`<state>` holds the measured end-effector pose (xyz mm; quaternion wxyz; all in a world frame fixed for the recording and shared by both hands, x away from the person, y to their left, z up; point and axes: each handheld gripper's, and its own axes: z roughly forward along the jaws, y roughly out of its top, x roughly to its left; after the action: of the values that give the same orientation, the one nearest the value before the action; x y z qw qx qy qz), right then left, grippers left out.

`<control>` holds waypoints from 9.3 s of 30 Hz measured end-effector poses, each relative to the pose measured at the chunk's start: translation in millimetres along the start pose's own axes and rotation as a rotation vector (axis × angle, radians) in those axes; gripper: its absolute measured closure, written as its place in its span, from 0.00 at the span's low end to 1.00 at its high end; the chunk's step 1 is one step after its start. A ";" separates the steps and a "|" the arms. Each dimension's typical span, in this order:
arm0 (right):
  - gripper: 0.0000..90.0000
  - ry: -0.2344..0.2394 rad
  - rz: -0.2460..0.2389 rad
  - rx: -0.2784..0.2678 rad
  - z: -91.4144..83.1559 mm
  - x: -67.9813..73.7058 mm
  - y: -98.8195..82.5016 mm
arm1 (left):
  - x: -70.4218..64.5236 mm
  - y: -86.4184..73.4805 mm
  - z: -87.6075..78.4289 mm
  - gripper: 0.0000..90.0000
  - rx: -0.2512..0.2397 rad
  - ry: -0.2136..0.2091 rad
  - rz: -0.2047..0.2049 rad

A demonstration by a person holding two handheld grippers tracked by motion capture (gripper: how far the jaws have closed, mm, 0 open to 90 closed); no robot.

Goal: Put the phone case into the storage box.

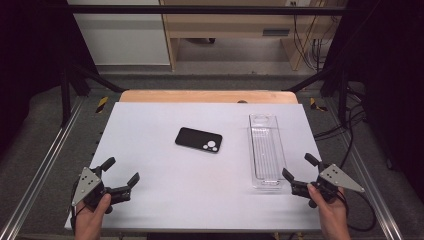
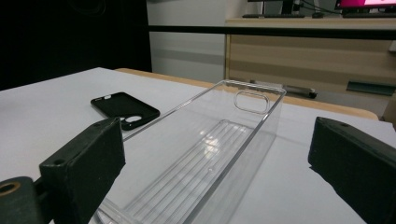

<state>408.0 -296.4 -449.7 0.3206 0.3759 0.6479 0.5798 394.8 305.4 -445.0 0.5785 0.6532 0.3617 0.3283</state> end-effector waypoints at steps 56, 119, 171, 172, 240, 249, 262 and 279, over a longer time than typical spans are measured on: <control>0.07 0.027 -0.051 0.152 125.7 125.2 126.1 | 8.9 1.5 -7.9 0.01 -0.011 0.028 -0.003; 0.90 -0.030 -0.077 0.625 266.0 132.2 38.3 | 8.4 3.4 -4.7 0.02 -0.021 0.035 0.011; 1.00 0.109 -0.050 0.730 250.6 172.6 5.1 | 7.1 2.5 -2.8 0.02 -0.004 0.021 0.024; 1.00 0.113 -0.050 0.733 247.7 173.8 4.9 | 7.2 2.5 -2.8 0.02 -0.003 0.021 0.025; 1.00 0.297 -0.184 0.771 105.9 191.8 -11.3 | 3.9 1.5 -0.6 0.02 0.014 0.005 0.032; 1.00 0.309 -0.170 0.770 96.3 188.2 -12.9 | 3.1 1.2 0.4 0.02 0.020 0.000 0.040; 0.58 0.284 -0.184 0.660 90.7 187.7 -3.6 | 3.0 1.4 0.0 0.02 0.018 -0.002 0.041; 0.08 0.229 -0.126 0.670 108.2 179.9 -9.9 | 1.9 1.3 0.5 0.02 0.024 -0.007 0.050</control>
<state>406.8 -87.2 -469.0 0.1401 0.3523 0.8555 0.3528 396.4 306.7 -443.8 0.5636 0.6701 0.3470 0.3359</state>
